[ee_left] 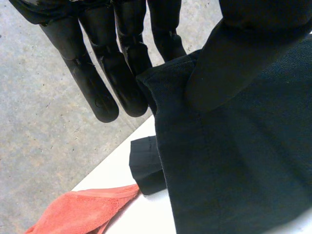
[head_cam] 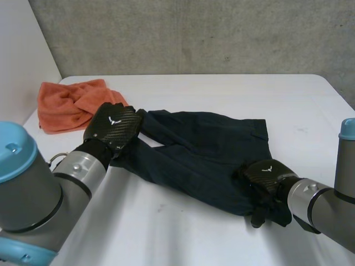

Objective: Fold the laundry.

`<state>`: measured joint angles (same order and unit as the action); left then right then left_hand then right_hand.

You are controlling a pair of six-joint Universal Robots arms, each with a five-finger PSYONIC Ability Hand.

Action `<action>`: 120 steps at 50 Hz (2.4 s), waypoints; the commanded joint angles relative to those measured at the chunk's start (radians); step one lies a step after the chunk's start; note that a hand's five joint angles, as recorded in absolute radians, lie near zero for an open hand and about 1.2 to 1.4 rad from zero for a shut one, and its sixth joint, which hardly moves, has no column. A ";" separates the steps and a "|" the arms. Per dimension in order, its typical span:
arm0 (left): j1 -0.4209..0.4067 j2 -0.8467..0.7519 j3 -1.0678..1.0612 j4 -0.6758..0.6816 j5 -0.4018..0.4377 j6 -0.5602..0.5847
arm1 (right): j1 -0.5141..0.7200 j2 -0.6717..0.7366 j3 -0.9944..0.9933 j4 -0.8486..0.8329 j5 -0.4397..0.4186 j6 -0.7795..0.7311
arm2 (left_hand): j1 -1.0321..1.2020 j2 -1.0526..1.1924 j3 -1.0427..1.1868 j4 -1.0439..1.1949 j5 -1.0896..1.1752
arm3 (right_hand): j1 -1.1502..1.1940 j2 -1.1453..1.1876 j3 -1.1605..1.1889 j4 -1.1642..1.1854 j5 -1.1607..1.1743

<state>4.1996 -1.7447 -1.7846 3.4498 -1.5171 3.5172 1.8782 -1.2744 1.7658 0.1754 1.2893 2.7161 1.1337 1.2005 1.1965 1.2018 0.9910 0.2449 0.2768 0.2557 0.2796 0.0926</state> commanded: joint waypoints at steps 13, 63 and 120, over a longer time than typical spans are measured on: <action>0.002 -0.082 0.100 -0.011 -0.011 -0.014 | -0.056 0.020 0.090 -0.158 0.013 -0.030 | 0.263 0.196 0.200 0.194 0.231 | 0.344 0.312 0.333 0.309 0.321; 0.036 -0.337 0.665 -0.104 -0.009 -0.060 | 0.016 0.250 -0.879 0.150 0.200 -0.200 | 0.263 0.196 0.200 0.194 0.231 | 1.151 1.119 1.141 1.117 1.129; 0.002 0.054 -0.116 -0.246 -0.100 0.210 | 0.062 -0.008 -0.185 0.159 0.163 -0.420 | 0.263 0.196 0.200 0.194 0.231 | 1.151 1.119 1.141 1.117 1.129</action>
<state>4.2143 -1.8441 -1.8061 3.3885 -1.6185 3.6827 1.9459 -1.1190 1.4241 0.2338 1.4534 2.3609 1.1337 1.2014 1.1965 1.2020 0.9910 0.9851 1.1693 1.1927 1.1888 0.9915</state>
